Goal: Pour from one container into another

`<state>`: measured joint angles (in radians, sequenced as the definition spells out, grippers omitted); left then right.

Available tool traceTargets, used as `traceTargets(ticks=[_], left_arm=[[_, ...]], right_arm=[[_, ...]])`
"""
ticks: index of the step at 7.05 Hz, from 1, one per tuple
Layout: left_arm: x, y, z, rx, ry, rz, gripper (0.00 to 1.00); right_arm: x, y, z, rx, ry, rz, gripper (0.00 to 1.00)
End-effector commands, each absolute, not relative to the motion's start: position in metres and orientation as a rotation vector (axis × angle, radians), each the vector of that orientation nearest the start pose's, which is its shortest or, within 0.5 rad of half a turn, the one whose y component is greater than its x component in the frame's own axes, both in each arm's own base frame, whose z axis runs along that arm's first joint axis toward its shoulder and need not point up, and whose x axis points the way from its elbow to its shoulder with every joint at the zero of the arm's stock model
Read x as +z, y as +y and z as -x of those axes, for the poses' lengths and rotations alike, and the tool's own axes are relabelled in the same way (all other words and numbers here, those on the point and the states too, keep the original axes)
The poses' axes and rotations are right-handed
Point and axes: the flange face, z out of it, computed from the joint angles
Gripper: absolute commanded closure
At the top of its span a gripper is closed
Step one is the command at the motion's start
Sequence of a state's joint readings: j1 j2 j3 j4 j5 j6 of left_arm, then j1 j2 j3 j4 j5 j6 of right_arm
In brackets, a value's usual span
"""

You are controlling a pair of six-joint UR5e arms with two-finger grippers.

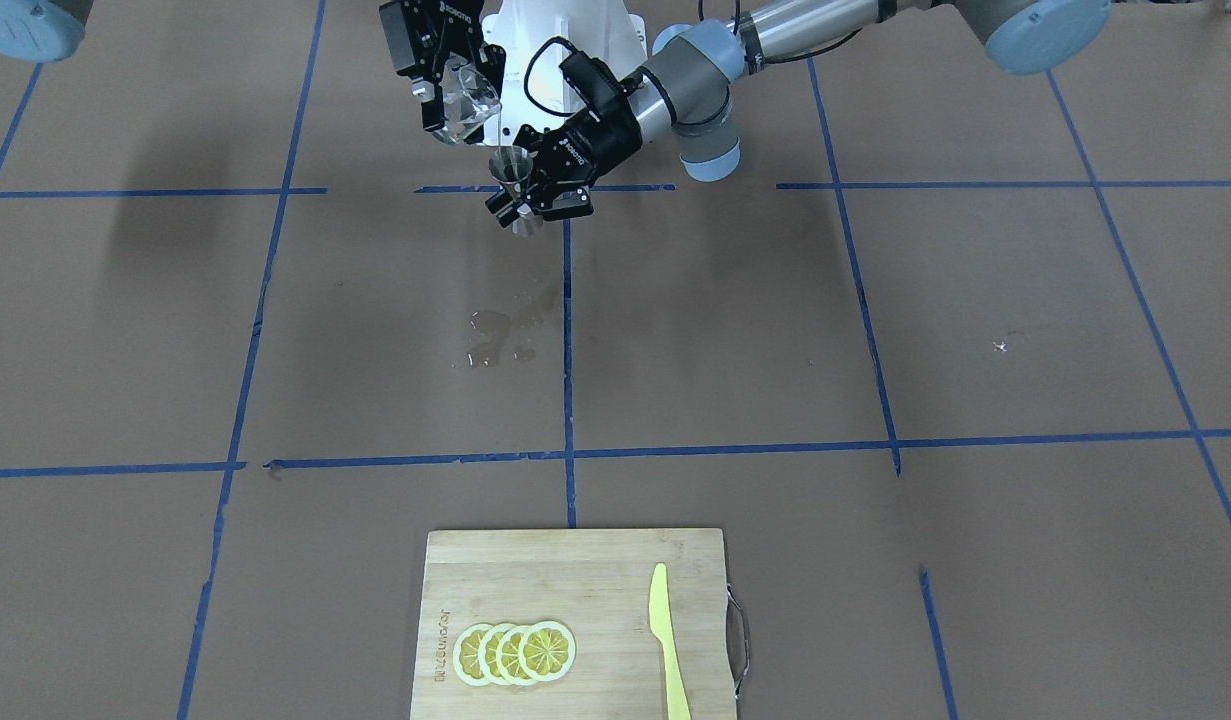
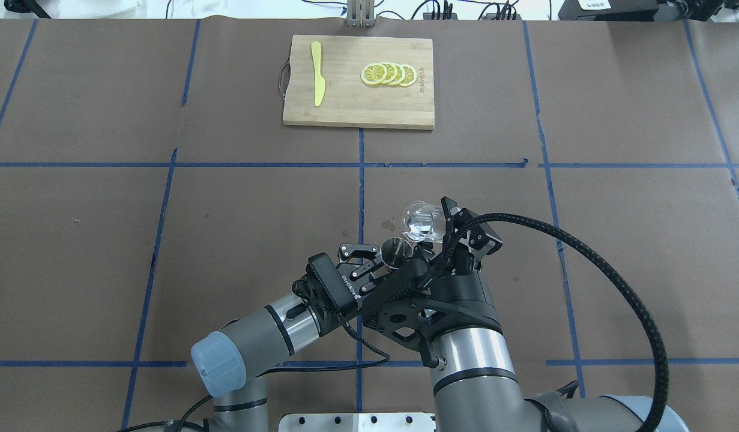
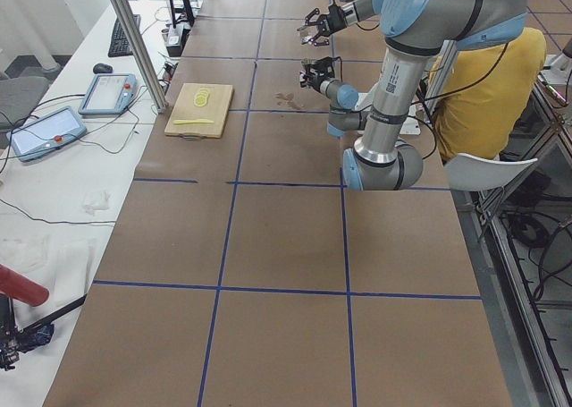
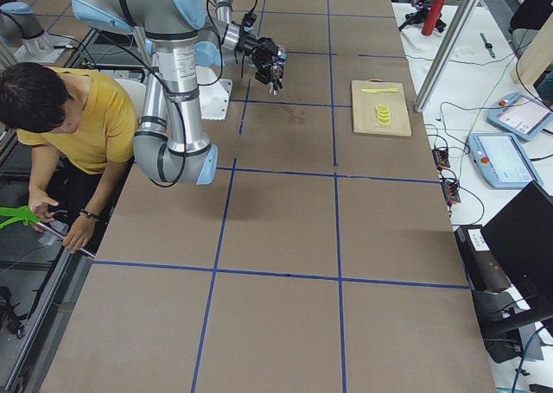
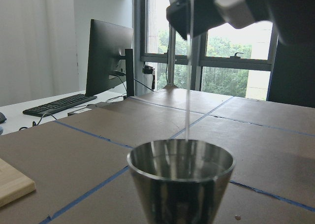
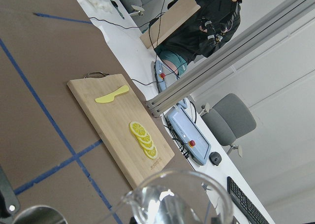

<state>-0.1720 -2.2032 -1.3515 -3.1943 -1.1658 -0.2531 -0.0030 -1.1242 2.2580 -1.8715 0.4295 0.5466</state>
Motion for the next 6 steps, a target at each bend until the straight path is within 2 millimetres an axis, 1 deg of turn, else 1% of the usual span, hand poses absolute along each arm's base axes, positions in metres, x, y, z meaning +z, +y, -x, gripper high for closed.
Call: traceTargets(ticks=[1,6], left_arm=[[0.2159,-0.2807,-0.6084,0.320,1.298,-1.540,1.00],[0.2166,-0.2808,-0.6091,0.322,1.296,-1.538,1.00]], right_arm=[[0.1413,-0.2218,0.4506,-0.434,-0.086,-1.283,1.00],[0.1421,-0.2221,0.4498,-0.492,-0.029,-1.289,1.00]])
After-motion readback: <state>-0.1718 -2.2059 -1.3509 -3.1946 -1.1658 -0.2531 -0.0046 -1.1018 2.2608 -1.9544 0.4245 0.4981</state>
